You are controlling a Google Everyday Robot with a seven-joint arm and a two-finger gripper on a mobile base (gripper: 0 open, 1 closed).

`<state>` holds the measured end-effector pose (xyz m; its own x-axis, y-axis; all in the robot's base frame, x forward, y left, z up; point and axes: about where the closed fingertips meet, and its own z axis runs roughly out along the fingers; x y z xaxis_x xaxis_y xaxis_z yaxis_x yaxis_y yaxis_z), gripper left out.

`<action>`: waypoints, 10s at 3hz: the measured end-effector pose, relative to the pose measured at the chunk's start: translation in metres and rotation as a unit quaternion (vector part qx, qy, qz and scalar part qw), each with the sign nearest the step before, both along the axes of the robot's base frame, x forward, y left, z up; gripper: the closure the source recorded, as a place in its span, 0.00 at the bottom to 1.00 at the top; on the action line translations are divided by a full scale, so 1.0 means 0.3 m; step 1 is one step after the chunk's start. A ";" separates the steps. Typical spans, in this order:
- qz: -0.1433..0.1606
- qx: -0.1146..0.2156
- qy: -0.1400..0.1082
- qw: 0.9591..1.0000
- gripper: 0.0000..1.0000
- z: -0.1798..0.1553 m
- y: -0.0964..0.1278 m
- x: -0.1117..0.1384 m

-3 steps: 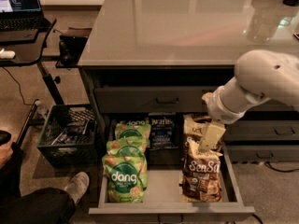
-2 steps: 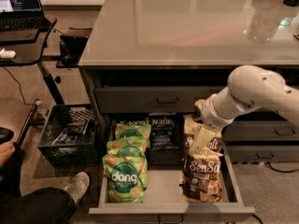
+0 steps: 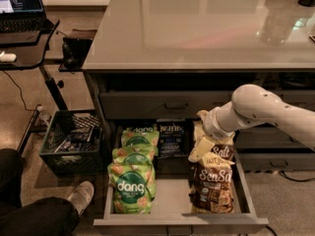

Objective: Pick blue chip bag from middle drawer and place on counter

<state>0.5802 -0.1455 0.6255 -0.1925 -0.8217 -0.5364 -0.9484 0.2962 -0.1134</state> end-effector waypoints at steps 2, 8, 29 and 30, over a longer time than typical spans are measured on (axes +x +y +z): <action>-0.012 0.006 -0.011 1.000 0.00 -0.134 0.029 0.034; -0.017 0.002 -0.048 0.999 0.00 -0.589 0.122 0.303; 0.124 0.054 -0.099 0.986 1.00 -0.310 0.276 0.033; 0.131 0.078 -0.079 0.985 1.00 -0.263 0.236 -0.051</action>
Offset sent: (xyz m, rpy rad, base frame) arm 0.0291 0.0096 -0.0768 0.0353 -0.0623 -0.0680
